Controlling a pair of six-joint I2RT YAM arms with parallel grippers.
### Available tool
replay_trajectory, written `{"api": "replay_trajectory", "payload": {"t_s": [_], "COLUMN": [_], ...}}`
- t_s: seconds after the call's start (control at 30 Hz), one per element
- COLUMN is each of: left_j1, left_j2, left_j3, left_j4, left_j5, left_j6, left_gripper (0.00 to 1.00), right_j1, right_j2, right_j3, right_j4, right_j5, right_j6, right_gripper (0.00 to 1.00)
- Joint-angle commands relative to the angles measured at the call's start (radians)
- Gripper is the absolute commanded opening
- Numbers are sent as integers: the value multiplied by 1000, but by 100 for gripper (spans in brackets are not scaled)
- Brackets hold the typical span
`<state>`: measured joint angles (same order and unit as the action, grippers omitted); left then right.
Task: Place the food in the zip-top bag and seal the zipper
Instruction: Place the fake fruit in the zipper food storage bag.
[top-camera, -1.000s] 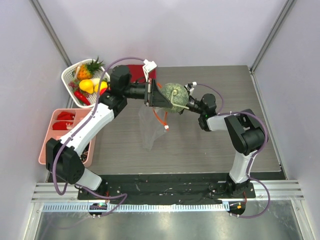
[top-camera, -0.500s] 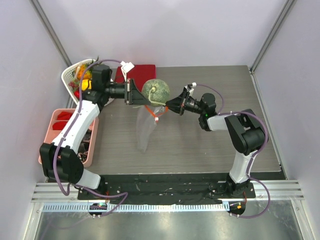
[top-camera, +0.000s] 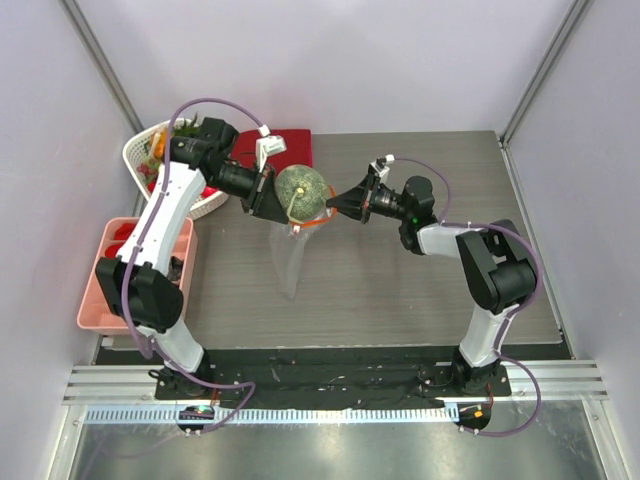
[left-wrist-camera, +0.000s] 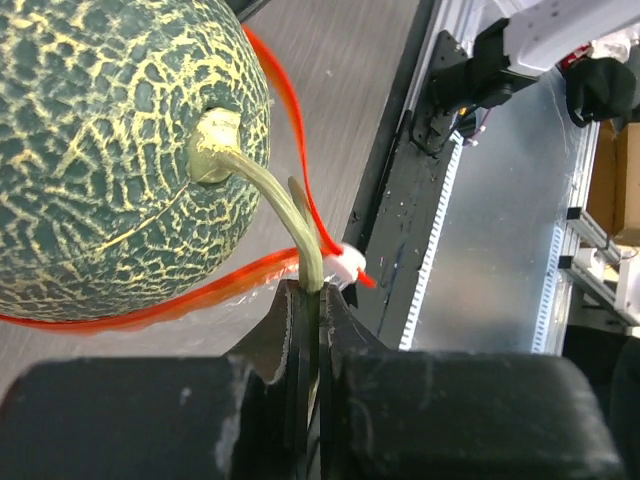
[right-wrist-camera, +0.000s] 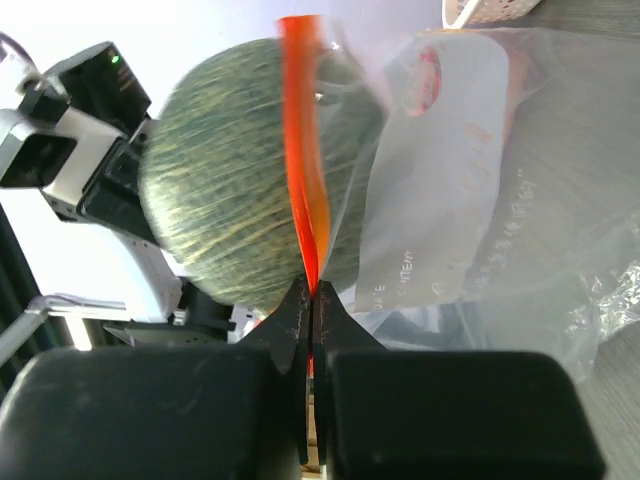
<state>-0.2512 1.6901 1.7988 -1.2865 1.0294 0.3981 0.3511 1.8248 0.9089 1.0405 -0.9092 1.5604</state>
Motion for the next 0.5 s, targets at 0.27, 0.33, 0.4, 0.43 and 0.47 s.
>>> {"api": "replay_trajectory", "payload": {"t_s": [0.27, 0.33, 0.4, 0.43, 0.47], "left_j1": [-26, -54, -74, -76, -76], "left_j2": [22, 13, -3, -6, -9], "left_j3": [85, 94, 100, 103, 114], "left_j4": [-373, -375, -373, -375, -373], "left_j5": [-98, -121, -124, -111, -98], "left_j6": [-114, -128, -136, -145, -148], "left_gripper": [8, 13, 28, 33, 42], "right_j1": [35, 40, 48, 49, 54], "right_j2": [-157, -173, -183, -191, -197], "right_j3": [172, 189, 219, 229, 246], "right_j4": [-468, -537, -647, -687, -739], "right_j5": [-45, -40, -31, -28, -26], "right_j6": [-520, -588, -709, -755, -805], "right_gripper": [1, 1, 1, 1, 1]}}
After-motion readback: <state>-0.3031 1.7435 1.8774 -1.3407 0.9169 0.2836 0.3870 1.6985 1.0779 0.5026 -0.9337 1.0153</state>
